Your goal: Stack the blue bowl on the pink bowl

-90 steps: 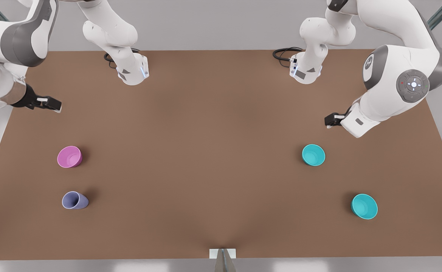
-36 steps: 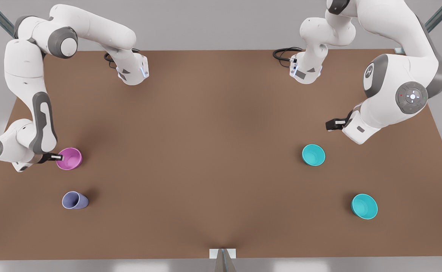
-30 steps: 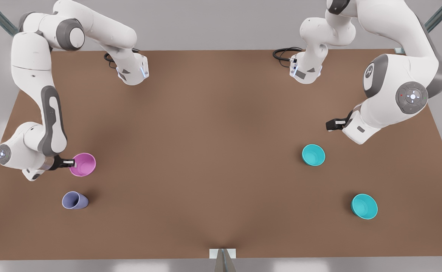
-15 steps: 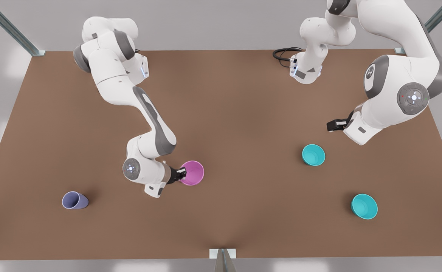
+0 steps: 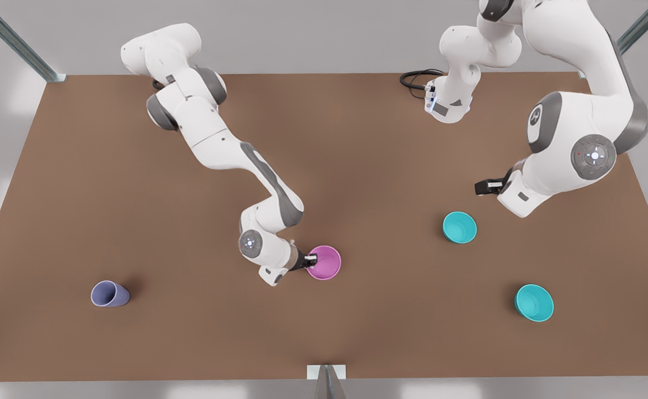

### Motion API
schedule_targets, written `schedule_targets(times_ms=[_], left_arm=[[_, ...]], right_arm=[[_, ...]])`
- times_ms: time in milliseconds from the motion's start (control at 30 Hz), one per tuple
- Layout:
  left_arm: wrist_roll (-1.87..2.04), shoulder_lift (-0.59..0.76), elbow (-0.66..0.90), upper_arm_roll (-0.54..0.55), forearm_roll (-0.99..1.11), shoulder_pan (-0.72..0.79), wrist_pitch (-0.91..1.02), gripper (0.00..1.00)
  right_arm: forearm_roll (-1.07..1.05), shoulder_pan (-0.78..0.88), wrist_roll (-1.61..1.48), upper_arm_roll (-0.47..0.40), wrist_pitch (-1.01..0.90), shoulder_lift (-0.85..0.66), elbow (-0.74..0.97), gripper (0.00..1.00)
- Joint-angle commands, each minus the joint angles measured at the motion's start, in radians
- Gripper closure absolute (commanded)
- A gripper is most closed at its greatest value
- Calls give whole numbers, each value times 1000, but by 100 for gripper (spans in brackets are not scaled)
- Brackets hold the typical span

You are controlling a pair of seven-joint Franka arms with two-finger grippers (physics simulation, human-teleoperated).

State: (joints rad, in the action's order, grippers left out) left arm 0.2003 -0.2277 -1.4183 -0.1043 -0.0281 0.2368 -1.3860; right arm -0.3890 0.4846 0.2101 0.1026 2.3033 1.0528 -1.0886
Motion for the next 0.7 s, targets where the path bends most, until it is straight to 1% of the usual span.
schedule_targets(times_ms=[0, 67, 100, 133, 167, 200, 233, 267, 300, 367, 400, 433, 467, 500, 533, 567, 600, 633, 667], left_arm=[[-5, 4, -21, -3, 1, -1, -70, 0], [-31, 2, -62, -8, -3, -21, -145, 0], [-78, 1, -67, -8, -4, -34, -150, 0], [-98, -4, -70, -8, -13, -48, -165, 0], [-120, -7, -77, -8, -18, -57, -182, 0], [-154, -10, -111, -8, -22, -73, -234, 0], [-182, -15, -188, -8, -88, -79, -352, 0], [-220, -18, -275, -8, -105, -79, -498, 0], [-311, -25, -335, -8, -105, -82, -579, 0], [-387, -51, -360, -17, -107, -100, -624, 0], [-409, -65, -369, -20, -107, -103, -640, 0], [-433, -67, -415, -26, -107, -110, -703, 0], [-441, -81, -424, -38, -107, -113, -717, 0], [-441, -97, -424, -38, -110, -125, -720, 0], [-441, -119, -426, -40, -111, -128, -752, 0], [-443, -137, -444, -38, -130, -128, -801, 0], [-464, -139, -498, -38, -177, -126, -880, 0], [-484, -136, -499, -38, -179, -126, -867, 0], [-611, -131, -499, -38, -179, -126, -806, 0]], right_arm=[[4, 2, 293, 0, 42, 6, 0, 79], [4, 2, 288, 0, 44, 6, 0, 79], [2, 2, 285, 0, 53, 6, -4, 48], [2, 2, 285, 0, 61, 6, -8, 9], [4, 3, 281, 0, 70, 6, -11, 0], [4, 3, 282, 0, 70, 4, -11, 0], [2, 3, 284, 0, 68, -4, -11, 0], [2, 3, 285, 0, 68, -22, -11, 0], [2, 3, 293, 0, 65, -54, -23, 0], [-2, -12, 298, 0, 51, -181, -86, 0], [-2, -52, 295, 0, 47, -276, -178, 0], [6, -133, 284, 0, -73, -376, -247, 0], [10, -222, 278, 2, -250, -428, -261, 0], [18, -326, 227, 0, -445, -451, -257, 0], [97, -441, 174, 2, -628, -461, -249, 0], [196, -547, 89, 2, -745, -479, -244, 0], [303, -662, -101, -6, -832, -497, -221, 0], [406, -695, -250, -32, -840, -565, -238, 0], [429, -695, -294, -75, -872, -648, -251, 0]])
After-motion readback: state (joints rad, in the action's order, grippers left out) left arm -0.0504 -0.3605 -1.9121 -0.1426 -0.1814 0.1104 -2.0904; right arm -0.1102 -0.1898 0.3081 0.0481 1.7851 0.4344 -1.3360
